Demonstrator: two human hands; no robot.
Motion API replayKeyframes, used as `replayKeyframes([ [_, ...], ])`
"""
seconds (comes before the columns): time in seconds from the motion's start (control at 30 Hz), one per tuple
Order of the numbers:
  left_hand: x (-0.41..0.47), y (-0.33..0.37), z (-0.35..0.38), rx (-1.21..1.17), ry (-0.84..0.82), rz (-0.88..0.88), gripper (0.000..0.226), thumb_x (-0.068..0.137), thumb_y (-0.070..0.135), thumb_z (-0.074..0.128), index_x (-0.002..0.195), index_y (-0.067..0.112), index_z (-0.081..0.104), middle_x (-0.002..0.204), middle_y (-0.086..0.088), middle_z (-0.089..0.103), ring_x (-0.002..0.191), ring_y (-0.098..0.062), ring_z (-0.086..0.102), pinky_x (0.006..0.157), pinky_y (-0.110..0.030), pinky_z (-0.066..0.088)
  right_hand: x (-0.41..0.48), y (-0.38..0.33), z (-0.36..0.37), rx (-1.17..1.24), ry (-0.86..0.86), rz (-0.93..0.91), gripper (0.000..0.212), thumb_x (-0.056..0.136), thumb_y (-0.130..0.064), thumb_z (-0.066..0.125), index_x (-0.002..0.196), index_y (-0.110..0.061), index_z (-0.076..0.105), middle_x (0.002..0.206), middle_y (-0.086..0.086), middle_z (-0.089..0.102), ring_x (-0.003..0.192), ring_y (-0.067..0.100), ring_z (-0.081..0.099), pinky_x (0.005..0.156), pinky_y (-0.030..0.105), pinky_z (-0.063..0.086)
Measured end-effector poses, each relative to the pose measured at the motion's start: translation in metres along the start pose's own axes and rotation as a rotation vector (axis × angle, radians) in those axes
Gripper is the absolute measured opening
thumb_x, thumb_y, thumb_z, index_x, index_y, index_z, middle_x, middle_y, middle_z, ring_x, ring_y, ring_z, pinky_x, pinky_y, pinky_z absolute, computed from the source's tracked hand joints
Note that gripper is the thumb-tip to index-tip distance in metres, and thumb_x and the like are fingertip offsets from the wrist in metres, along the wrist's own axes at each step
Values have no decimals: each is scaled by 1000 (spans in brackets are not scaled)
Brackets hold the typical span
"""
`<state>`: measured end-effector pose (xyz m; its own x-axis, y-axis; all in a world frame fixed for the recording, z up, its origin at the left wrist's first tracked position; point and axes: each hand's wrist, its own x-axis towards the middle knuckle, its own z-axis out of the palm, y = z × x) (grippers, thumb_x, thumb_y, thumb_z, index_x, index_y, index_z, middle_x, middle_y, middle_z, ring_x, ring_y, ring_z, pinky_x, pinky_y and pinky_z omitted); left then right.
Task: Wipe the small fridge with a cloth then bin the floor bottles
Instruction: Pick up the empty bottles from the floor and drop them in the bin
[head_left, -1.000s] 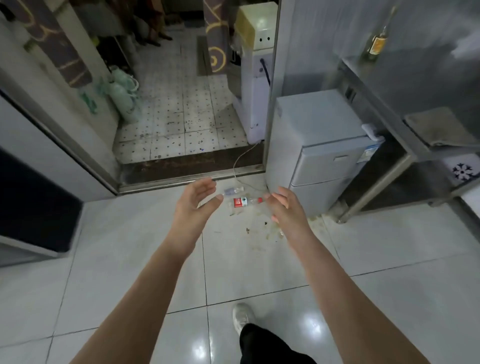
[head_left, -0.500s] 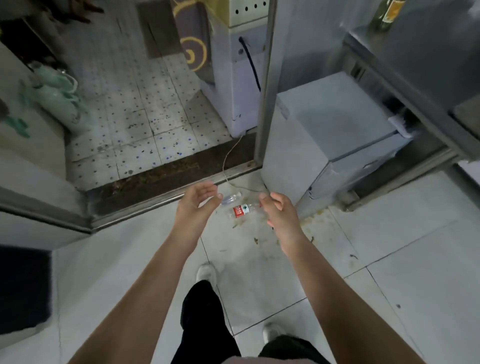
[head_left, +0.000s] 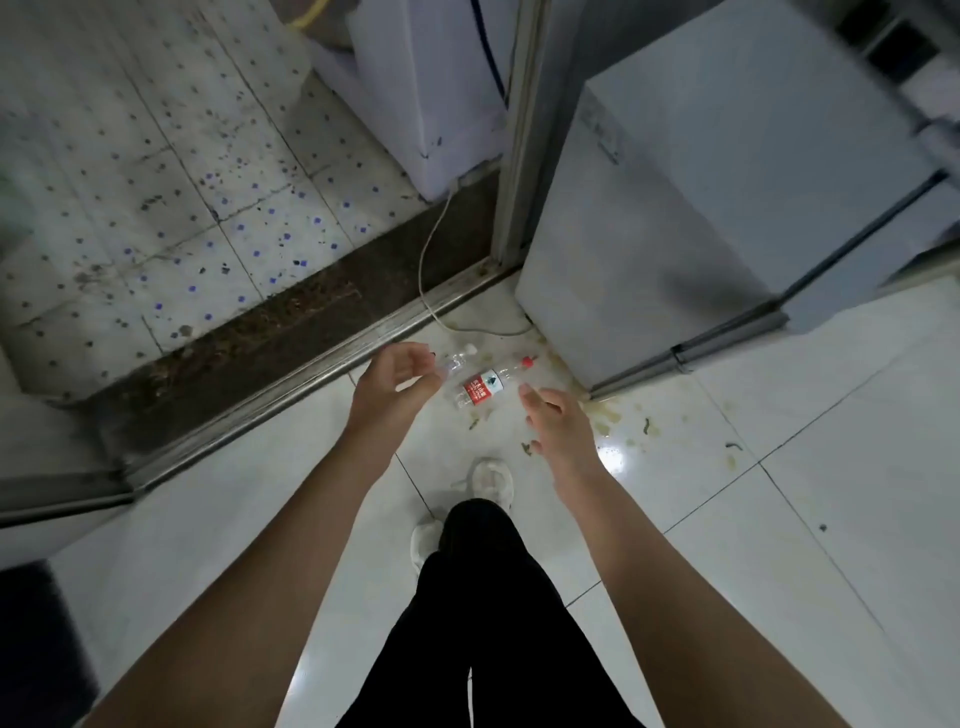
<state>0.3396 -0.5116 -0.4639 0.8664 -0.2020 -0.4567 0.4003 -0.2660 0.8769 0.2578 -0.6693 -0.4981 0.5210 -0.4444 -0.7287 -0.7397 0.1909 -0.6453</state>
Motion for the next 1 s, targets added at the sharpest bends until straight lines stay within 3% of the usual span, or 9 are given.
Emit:
replayKeyframes([
  [0.23, 96, -80, 17, 19, 32, -130, 18, 82, 11, 67, 89, 24, 57, 94, 4, 64, 93, -8, 59, 75, -13, 43, 123, 44, 42, -88, -45, 91, 58, 83, -48, 61, 125, -9, 52, 119, 5, 59, 104, 20, 60, 95, 43, 49],
  [0.43, 174, -158, 43, 55, 8, -163, 20, 82, 16, 68, 96, 23, 56, 91, 8, 61, 90, -5, 57, 77, -12, 44, 218, 97, 65, 38, 18, 209, 50, 85, -42, 62, 120, -8, 52, 88, 1, 59, 85, 18, 58, 79, 36, 52],
  [0.6, 233, -227, 58, 113, -16, -181, 24, 82, 17, 68, 101, 21, 53, 97, 7, 59, 89, 0, 55, 72, -6, 43, 280, 150, 96, -38, 44, 280, 72, 78, -54, 65, 130, -8, 45, 119, 9, 57, 108, 24, 57, 96, 45, 47],
  [0.73, 281, -286, 63, 280, -24, -170, 37, 79, 24, 72, 108, 18, 49, 110, 5, 50, 94, -2, 46, 70, -7, 35, 329, 185, 116, -27, 70, 373, 73, 79, -56, 62, 126, -2, 47, 102, 7, 59, 84, 18, 60, 87, 45, 53],
  [0.9, 338, -345, 72, 416, -119, -186, 50, 81, 26, 70, 122, 11, 47, 115, 4, 44, 99, -6, 43, 61, 2, 33, 384, 220, 136, 47, 90, 467, 66, 79, -55, 63, 115, -1, 52, 119, 12, 55, 100, 24, 58, 76, 37, 55],
  [1.0, 367, -379, 77, 456, -129, -208, 53, 80, 28, 71, 124, 12, 47, 125, -2, 43, 107, -10, 45, 77, -10, 37, 415, 238, 148, 53, 126, 480, 64, 77, -53, 66, 116, -5, 48, 116, 10, 54, 79, 16, 55, 82, 42, 55],
])
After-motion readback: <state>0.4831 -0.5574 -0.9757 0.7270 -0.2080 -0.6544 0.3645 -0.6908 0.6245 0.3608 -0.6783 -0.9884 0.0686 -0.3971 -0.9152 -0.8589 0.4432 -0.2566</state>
